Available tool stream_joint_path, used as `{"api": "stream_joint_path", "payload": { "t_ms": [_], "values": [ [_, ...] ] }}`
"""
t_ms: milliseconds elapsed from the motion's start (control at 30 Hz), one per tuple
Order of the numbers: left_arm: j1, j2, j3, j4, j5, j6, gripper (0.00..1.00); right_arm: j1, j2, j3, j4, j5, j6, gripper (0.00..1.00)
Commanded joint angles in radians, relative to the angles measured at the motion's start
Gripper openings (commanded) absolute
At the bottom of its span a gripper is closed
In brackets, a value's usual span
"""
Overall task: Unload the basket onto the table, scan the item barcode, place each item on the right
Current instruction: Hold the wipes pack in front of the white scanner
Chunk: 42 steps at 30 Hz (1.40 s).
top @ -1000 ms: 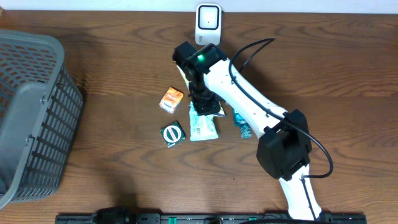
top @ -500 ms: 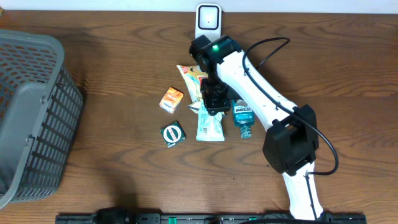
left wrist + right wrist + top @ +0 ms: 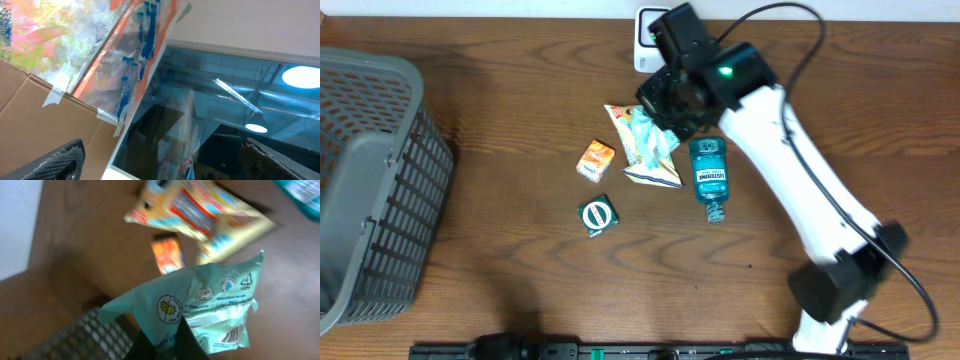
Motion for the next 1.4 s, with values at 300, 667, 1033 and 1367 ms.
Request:
{"api": "stream_joint_path", "payload": {
  "t_ms": [300, 667, 1033, 1367],
  "values": [
    [0.003, -0.002, -0.034, 0.003, 0.013, -0.009, 0.98, -0.033, -0.098, 0.008, -0.169, 0.036, 0.546, 0.01],
    [0.003, -0.002, -0.039, -0.009, 0.013, -0.009, 0.98, -0.033, -0.079, 0.006, 0.351, 0.087, -0.299, 0.01],
    [0.003, -0.002, -0.077, -0.008, 0.013, -0.01, 0.98, -0.04, -0.004, -0.019, 0.624, -0.351, -0.991, 0.01],
    [0.003, -0.002, -0.109, 0.003, 0.013, -0.009, 0.98, -0.134, 0.208, -0.019, 0.99, -0.935, -0.956, 0.01]
  ]
}}
